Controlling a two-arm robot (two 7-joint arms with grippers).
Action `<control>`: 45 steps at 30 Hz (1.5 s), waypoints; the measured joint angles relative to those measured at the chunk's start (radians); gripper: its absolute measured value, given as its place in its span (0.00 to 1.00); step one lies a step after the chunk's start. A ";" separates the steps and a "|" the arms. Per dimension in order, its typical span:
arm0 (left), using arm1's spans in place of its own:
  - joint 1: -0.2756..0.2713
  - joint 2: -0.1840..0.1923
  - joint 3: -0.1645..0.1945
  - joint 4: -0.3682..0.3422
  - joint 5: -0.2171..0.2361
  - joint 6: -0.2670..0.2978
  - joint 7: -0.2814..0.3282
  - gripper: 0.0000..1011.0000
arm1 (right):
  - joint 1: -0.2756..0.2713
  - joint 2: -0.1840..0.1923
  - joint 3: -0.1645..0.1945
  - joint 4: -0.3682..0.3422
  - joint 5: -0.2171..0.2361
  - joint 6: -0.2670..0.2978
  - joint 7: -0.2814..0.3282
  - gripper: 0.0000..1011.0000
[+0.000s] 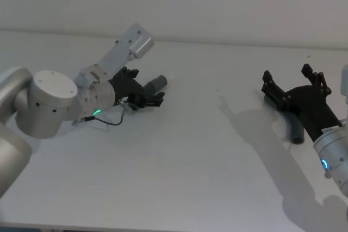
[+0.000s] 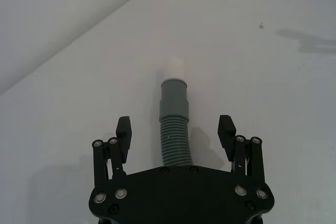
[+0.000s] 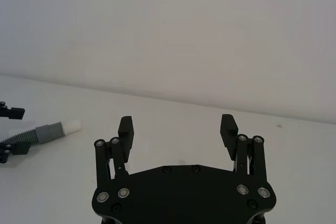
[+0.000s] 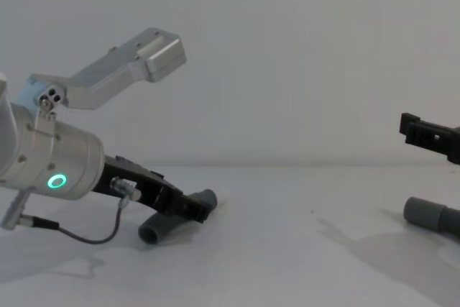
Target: Use both hands to pick up one end of the pipe from the table, align the ends, and insert them.
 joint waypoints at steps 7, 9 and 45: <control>0.004 -0.036 -0.015 0.029 -0.015 0.018 0.014 0.99 | 0.000 0.000 0.000 0.000 0.000 0.000 0.000 0.99; 0.004 -0.046 -0.020 0.039 -0.018 0.027 0.018 0.99 | 0.000 0.000 0.000 0.000 0.000 0.000 0.000 0.99; -0.036 -0.098 -0.033 0.118 -0.011 0.050 0.007 0.64 | 0.000 0.000 0.000 0.000 0.000 0.000 0.000 0.99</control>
